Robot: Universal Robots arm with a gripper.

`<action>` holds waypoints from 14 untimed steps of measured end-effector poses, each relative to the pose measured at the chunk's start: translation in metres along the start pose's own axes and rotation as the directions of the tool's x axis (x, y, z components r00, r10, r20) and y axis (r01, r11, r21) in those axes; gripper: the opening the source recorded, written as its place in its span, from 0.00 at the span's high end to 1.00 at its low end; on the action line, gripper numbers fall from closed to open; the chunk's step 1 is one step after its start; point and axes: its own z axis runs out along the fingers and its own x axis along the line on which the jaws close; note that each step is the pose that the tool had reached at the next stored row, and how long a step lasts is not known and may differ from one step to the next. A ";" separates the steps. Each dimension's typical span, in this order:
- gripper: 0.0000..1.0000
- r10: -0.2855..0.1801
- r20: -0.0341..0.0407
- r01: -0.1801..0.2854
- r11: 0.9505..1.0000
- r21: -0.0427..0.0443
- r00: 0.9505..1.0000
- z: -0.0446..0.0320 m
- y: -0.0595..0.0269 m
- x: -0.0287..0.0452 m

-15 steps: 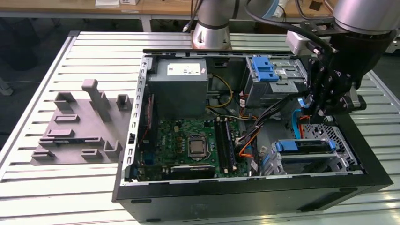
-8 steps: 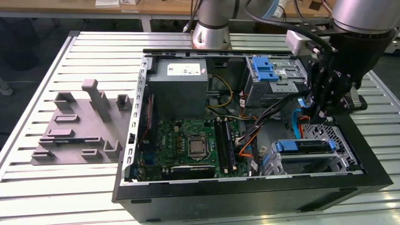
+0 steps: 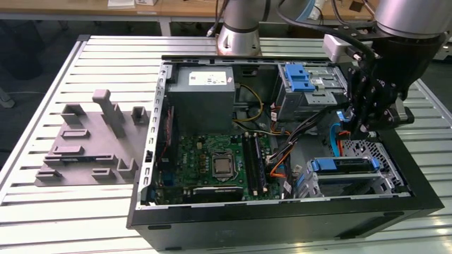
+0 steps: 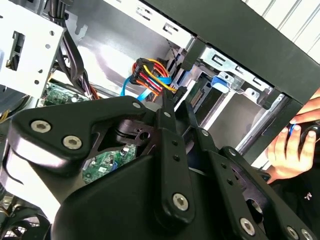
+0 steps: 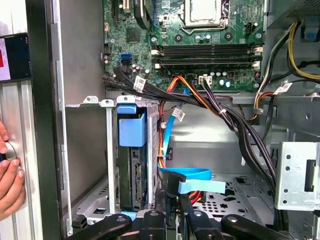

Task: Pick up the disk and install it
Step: 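Insert the first disk wire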

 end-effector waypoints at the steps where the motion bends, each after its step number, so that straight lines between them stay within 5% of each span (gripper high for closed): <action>1: 0.75 0.000 -0.002 0.000 1.000 0.000 1.000 0.0003 0.0000 -0.0001; 6: 0.75 -0.001 -0.012 0.001 1.000 0.002 1.000 0.0017 0.0000 -0.0005; 14: 0.84 -0.001 -0.013 0.001 1.000 0.001 1.000 0.0027 -0.0013 -0.0006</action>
